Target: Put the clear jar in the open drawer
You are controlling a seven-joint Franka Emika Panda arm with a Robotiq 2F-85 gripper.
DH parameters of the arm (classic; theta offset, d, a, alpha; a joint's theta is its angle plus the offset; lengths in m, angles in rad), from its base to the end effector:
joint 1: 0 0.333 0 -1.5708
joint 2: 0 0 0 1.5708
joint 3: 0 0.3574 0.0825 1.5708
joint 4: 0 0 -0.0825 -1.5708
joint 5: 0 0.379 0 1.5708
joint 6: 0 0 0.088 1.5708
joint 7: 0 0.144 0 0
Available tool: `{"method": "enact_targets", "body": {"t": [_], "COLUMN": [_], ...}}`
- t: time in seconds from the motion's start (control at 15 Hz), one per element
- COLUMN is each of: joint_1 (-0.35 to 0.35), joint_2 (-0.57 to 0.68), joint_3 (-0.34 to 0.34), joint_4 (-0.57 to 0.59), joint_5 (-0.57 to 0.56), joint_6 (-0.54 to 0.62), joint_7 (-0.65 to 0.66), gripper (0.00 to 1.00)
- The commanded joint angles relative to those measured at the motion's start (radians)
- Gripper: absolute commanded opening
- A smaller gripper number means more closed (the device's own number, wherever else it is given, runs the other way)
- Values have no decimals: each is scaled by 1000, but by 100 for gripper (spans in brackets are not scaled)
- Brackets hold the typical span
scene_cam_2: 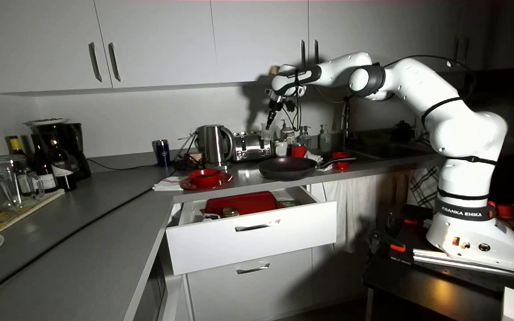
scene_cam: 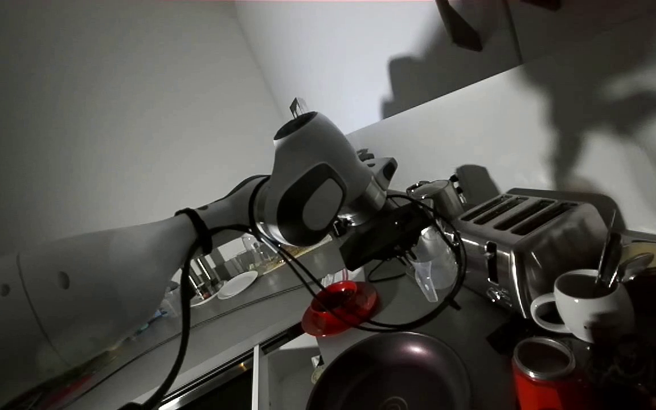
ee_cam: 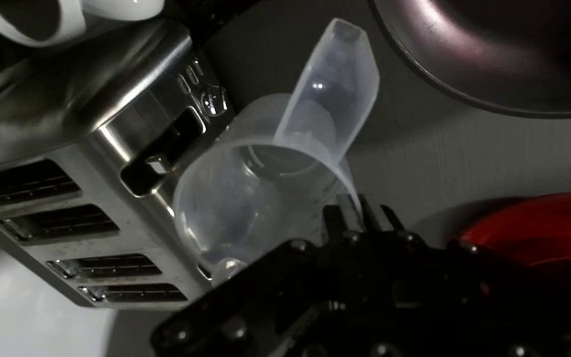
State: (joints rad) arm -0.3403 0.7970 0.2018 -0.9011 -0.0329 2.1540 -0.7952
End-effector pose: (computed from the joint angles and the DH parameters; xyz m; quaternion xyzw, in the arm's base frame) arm 0.8197 -0.1879 0.4738 0.9317 0.2752 0.2288 0.0620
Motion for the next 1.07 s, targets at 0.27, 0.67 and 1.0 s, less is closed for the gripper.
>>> {"method": "enact_targets", "body": {"t": [0.27,0.67,1.0], "joint_1": [18,127,184], "joint_2": [-259,-395,-546], "joint_3": [15,-54,-63], "joint_4": [-412,-687,-923], "joint_5": [-2,13,8], "joint_6": [21,72,176], "joint_7": [22,-13,-23], "gripper": [8,8,8]}}
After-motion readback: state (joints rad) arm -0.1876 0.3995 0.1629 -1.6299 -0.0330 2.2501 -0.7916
